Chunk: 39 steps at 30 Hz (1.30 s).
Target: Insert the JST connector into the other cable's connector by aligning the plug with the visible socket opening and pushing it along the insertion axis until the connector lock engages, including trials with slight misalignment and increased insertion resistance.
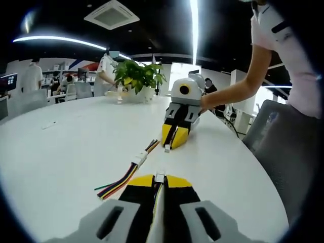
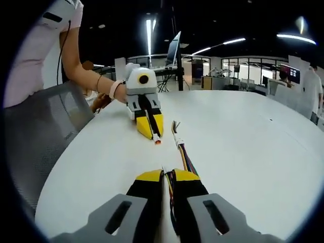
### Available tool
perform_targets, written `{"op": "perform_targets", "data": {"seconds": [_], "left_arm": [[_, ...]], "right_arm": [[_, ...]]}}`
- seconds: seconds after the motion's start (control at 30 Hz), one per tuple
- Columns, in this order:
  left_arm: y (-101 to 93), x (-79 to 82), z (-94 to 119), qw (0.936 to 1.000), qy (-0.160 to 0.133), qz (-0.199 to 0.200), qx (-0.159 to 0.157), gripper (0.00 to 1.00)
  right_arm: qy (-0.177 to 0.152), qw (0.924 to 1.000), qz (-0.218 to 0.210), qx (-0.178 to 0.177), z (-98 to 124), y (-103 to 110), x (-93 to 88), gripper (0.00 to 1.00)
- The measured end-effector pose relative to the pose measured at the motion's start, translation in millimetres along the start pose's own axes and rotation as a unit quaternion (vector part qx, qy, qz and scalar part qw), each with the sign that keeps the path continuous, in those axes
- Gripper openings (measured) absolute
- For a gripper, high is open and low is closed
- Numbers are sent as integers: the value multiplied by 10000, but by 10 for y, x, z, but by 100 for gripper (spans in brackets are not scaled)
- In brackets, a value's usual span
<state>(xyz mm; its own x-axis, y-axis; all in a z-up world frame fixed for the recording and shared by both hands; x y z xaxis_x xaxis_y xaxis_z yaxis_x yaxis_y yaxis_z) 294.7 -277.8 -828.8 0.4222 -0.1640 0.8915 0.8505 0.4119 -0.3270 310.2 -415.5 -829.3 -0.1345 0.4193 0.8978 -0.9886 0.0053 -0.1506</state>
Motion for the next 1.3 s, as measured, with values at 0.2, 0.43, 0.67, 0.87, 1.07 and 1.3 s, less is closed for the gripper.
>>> {"op": "perform_targets", "data": {"seconds": [0.2, 0.43, 0.67, 0.87, 1.07, 1.3], "left_arm": [[-9, 3, 8, 10000, 41, -48, 36, 0], [-73, 39, 12, 9998, 80, -198, 17, 0], [-95, 41, -23, 9995, 137, -277, 34, 0], [-108, 36, -50, 9993, 178, -317, 23, 0], [-121, 19, -65, 9990, 262, -355, -6, 0], [-139, 24, -74, 9985, 336, -437, -36, 0]], "right_arm": [[-50, 9997, -174, -163, -28, -5, 24, 4], [-168, 9992, -266, -241, -81, 47, 130, 4], [-137, 9989, -276, -349, -211, 95, 214, 4], [-96, 9994, -237, -247, -295, 151, 233, 4], [-77, 9994, -283, -193, -310, 175, 220, 4], [-48, 9996, -264, -130, -334, 179, 223, 4]]}}
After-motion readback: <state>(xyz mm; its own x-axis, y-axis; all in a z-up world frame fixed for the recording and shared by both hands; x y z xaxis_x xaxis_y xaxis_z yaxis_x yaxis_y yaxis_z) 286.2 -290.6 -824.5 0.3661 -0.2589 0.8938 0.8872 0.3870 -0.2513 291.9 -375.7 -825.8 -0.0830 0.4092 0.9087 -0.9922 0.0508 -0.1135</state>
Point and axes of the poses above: the point that each gripper's makers call its tool centre point, and the gripper's own axes: z roughly backward along the fingers, y roughly to its left, x roughly out of its top, the point moved 4 cm from there along z, roughly backward along the fingers, and after that the axes turned 14 degrees about z, right-handed, at the moved point
